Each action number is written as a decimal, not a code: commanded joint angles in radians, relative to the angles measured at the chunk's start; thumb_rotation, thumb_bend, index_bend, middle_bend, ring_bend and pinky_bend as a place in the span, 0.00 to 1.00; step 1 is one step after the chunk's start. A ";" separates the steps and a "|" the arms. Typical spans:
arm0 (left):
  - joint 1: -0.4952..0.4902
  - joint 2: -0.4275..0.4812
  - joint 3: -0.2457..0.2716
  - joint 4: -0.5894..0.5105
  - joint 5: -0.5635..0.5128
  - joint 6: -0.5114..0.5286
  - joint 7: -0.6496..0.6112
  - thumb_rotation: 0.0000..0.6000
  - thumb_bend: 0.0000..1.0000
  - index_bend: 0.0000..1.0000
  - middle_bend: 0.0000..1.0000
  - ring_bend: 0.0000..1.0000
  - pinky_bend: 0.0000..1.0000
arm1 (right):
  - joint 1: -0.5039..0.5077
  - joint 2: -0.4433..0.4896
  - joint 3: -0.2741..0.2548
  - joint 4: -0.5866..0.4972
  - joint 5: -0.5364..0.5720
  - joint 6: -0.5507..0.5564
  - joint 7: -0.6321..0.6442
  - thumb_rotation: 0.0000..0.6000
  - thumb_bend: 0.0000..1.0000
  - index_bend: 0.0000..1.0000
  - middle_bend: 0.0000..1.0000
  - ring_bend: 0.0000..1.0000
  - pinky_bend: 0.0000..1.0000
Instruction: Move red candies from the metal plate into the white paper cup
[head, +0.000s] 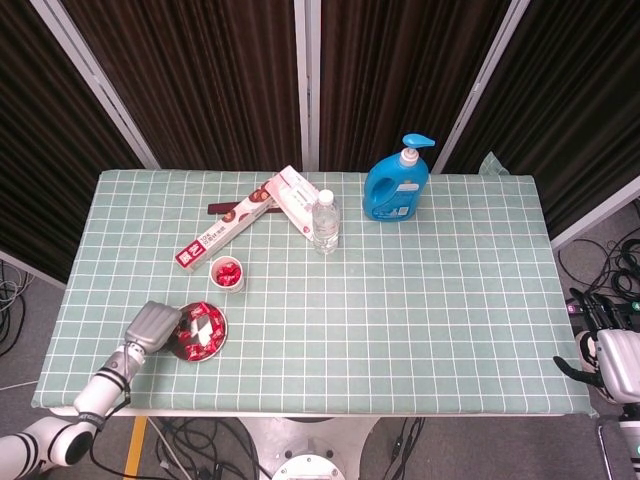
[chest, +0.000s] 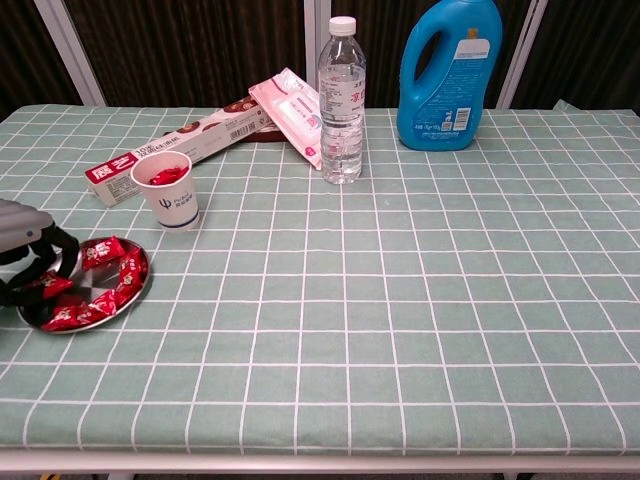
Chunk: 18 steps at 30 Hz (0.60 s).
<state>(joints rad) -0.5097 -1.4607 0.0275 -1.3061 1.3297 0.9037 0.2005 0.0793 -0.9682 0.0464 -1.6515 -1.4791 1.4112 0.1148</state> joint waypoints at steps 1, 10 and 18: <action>0.005 0.003 -0.006 0.002 0.027 0.027 -0.046 1.00 0.45 0.66 0.84 0.99 1.00 | 0.000 0.000 0.000 0.000 -0.001 0.001 0.001 1.00 0.09 0.02 0.14 0.08 0.41; -0.043 0.106 -0.116 -0.131 0.060 0.114 -0.089 1.00 0.44 0.65 0.84 0.99 1.00 | 0.000 -0.002 -0.001 0.011 -0.003 -0.001 0.011 1.00 0.09 0.02 0.14 0.08 0.41; -0.175 0.070 -0.232 -0.091 -0.042 0.002 -0.068 1.00 0.44 0.58 0.84 0.99 1.00 | 0.001 -0.006 0.000 0.021 0.002 -0.006 0.020 1.00 0.09 0.02 0.14 0.08 0.41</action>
<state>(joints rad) -0.6560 -1.3748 -0.1804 -1.4174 1.3148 0.9336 0.1180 0.0805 -0.9738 0.0461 -1.6309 -1.4776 1.4057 0.1343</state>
